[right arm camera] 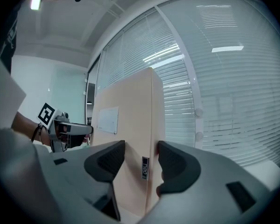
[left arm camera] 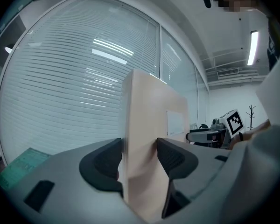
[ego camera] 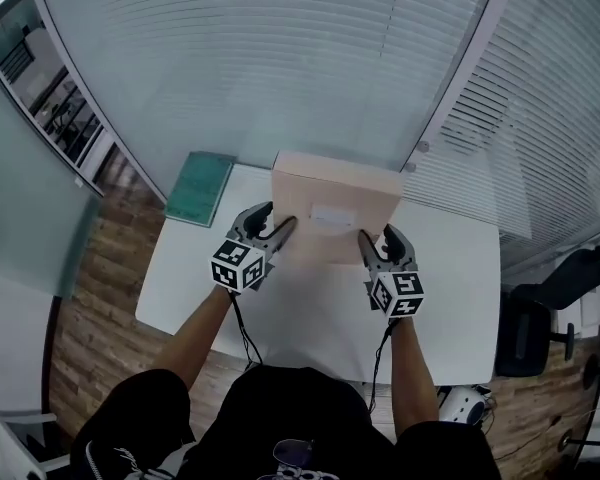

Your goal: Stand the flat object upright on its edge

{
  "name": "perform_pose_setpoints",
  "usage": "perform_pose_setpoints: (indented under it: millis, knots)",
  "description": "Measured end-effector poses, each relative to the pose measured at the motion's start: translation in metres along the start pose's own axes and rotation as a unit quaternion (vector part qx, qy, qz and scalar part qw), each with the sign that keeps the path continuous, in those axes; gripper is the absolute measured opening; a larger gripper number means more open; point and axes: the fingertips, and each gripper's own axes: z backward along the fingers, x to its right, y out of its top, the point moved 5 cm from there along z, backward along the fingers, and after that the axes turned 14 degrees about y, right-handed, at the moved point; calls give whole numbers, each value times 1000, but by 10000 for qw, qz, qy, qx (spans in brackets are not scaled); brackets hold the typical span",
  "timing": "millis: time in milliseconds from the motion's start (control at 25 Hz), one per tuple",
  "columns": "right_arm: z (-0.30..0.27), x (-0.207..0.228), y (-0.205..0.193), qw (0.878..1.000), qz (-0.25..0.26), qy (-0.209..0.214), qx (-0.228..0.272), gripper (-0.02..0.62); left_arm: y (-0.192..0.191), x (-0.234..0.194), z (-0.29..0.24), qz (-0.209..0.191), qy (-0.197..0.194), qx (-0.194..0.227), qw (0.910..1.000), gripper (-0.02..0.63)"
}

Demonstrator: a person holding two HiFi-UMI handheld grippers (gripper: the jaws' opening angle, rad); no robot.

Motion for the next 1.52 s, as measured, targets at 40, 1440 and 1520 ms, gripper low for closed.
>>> perform_pose_setpoints:
  millis: [40,1440,1520]
  knots:
    - [-7,-3,3,10000,7,-17,9,242,3,-8,0,-12,-13,17,10000,253]
    - [-215,23,21,9996,181,-195,-87,243,14,-186,-115,43,228,42,9997,253]
    - [-222,29,22,9996,176,-212,-94,243,15,-190,-123,54,221,30,9997,253]
